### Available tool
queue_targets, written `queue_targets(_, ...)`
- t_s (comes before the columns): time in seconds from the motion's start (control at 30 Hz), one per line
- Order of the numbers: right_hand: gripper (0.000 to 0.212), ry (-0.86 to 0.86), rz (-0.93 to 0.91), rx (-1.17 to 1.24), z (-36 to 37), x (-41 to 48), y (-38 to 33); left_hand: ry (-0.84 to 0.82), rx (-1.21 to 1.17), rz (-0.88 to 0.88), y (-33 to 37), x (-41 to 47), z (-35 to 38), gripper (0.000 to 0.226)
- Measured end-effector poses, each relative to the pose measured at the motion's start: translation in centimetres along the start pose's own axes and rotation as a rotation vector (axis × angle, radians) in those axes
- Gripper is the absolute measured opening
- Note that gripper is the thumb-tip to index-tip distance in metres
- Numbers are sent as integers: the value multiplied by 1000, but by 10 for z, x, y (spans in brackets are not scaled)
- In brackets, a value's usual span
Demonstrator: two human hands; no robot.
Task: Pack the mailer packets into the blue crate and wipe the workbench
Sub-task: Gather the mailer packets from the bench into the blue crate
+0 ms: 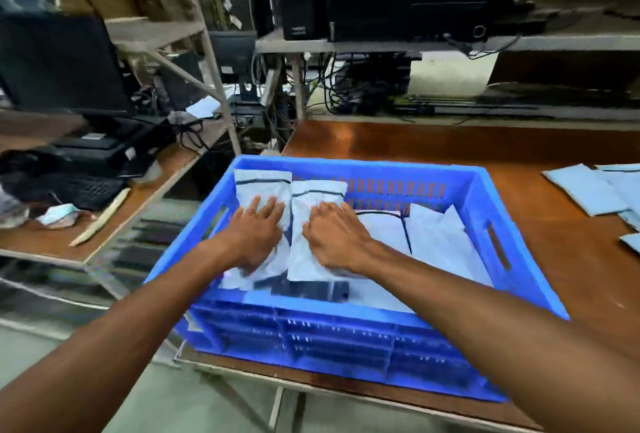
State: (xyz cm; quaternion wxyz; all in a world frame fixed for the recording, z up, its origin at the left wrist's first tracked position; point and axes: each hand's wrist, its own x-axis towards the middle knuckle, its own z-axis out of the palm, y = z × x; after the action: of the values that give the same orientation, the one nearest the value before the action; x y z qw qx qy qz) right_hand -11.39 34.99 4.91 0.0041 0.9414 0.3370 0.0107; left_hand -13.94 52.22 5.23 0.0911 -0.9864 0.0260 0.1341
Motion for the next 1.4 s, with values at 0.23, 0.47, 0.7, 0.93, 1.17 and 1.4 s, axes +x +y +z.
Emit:
queue_targets(0.23,53,-674,94,20,27,12,-15,-321,-83,118,-31,14,29,127)
queue_targets(0.47,34,-485,92,158,13,19,3,-234,-98,162,-41,20,14,143)
queue_targets(0.7,35,268,192,227,-57,-31,103,364,-333,350,42,38,-72,77)
queue_targets(0.93,34,433,538,256,-65,-178,285,557,-408,633,284,62,-134,54)
queue_targets(1.17,42,209,926,310,25,-360,449,266,-425,663,524,81,-120,52)
queue_targets(1.4,66,177,1092,201,75,-448,575,76,-484,623,665,122,-56,73)
